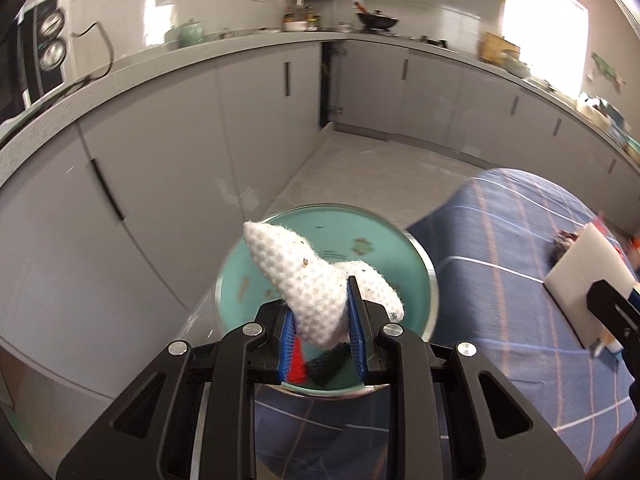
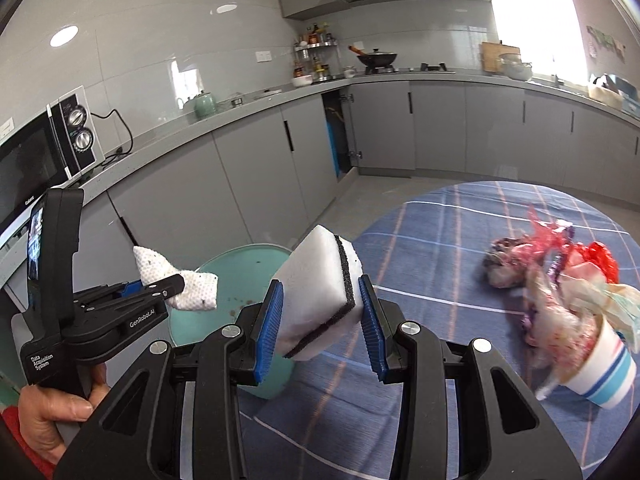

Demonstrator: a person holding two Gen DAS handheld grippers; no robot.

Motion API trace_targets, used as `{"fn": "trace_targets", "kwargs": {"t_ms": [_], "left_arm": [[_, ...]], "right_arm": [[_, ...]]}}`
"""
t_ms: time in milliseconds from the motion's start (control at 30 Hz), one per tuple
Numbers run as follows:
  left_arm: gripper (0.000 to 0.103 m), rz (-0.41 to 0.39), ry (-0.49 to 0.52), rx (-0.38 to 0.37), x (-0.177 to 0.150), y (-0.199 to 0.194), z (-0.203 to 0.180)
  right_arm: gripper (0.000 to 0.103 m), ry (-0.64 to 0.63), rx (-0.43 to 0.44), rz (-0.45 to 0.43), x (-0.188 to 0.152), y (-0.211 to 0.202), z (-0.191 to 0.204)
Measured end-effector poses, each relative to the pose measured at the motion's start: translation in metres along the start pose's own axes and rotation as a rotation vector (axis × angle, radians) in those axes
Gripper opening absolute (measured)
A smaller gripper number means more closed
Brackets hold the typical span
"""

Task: Collect trash
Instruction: 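Carry the cloth and sponge over the teal bin with both tools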

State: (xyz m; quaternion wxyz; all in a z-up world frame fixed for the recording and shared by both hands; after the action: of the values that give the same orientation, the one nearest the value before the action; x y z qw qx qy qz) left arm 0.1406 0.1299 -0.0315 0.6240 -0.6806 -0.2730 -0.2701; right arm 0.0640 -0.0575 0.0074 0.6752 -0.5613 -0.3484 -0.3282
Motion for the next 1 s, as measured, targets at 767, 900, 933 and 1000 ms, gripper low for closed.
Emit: {"fn": "trace_targets", "kwargs": {"t_ms": [767,900,933,1000], "left_arm": [[0.024,0.12,-0.046,0.022,-0.004,0.054,0.029],[0.024,0.135,-0.028,0.033,-0.005,0.061,0.028],[0.024,0.137,-0.025,0.035,-0.006,0.063,0.028],[0.024,0.144,-0.021,0.039,-0.006,0.066,0.028]], "right_arm": [[0.039,-0.009,0.073,0.137,-0.004,0.087,0.05],[0.039,0.009,0.073,0.169,-0.008,0.098,0.049],[0.039,0.009,0.074,0.173,-0.009,0.1,0.05],[0.039,0.006,0.076,0.177,-0.009,0.103,0.05]]}}
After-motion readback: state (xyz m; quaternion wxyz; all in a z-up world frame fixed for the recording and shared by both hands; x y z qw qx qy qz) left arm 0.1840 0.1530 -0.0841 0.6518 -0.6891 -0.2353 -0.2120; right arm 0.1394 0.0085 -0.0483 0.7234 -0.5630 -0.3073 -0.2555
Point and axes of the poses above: each gripper's, at about its wrist camera, not at the fingertips, and y roughly the way its jaws point, z to its left, x to its top, the point moved 2 cm from there along y, roughly the way its jaws point, and after that the axes turned 4 degrees about -y, right-handed, at the moved point
